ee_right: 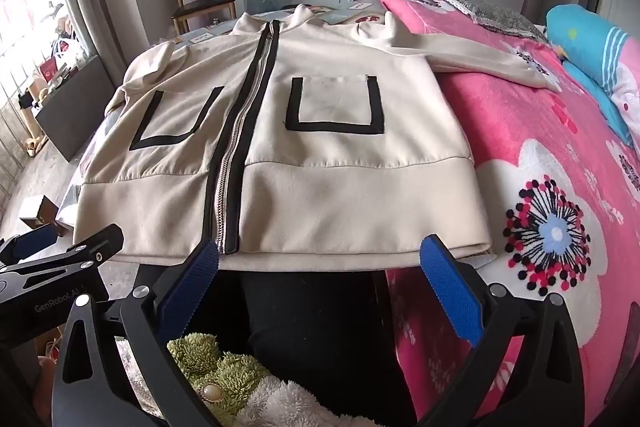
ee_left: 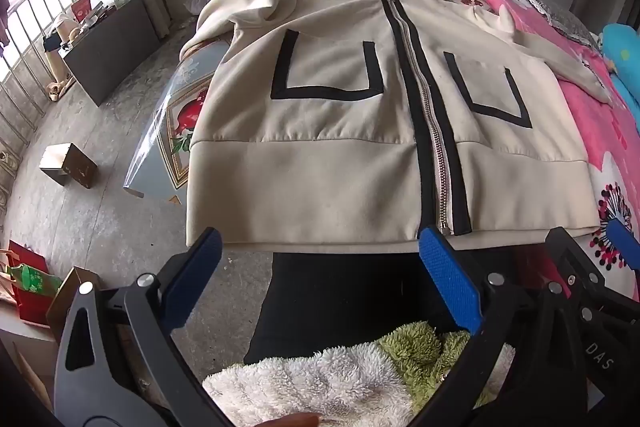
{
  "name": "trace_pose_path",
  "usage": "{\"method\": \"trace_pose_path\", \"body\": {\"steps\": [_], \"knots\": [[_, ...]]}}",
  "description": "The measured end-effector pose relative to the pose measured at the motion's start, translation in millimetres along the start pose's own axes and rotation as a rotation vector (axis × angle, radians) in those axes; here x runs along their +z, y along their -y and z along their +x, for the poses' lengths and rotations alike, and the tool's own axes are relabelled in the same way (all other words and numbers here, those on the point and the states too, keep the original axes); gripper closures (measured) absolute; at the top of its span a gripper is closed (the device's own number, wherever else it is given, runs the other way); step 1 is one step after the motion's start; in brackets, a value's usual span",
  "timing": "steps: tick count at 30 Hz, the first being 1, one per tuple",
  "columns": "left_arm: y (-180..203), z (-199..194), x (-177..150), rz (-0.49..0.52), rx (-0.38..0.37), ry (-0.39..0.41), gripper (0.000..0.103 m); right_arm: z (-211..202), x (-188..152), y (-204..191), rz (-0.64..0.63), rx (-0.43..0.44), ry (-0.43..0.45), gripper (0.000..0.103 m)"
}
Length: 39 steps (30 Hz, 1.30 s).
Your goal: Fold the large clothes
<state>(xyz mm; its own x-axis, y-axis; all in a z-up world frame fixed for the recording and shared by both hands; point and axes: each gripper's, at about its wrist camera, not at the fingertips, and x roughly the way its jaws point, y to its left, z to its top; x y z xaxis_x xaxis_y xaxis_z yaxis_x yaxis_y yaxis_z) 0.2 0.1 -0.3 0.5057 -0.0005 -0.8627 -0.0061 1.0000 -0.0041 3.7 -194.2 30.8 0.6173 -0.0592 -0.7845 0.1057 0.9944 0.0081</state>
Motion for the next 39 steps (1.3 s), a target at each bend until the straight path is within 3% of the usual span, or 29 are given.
{"method": "trace_pose_path", "body": {"steps": [39], "knots": [[-9.7,4.0,-3.9,-0.006,0.000,-0.010,0.007,2.7,-0.9,-2.4,-0.002,0.012,-0.012,0.005]]}}
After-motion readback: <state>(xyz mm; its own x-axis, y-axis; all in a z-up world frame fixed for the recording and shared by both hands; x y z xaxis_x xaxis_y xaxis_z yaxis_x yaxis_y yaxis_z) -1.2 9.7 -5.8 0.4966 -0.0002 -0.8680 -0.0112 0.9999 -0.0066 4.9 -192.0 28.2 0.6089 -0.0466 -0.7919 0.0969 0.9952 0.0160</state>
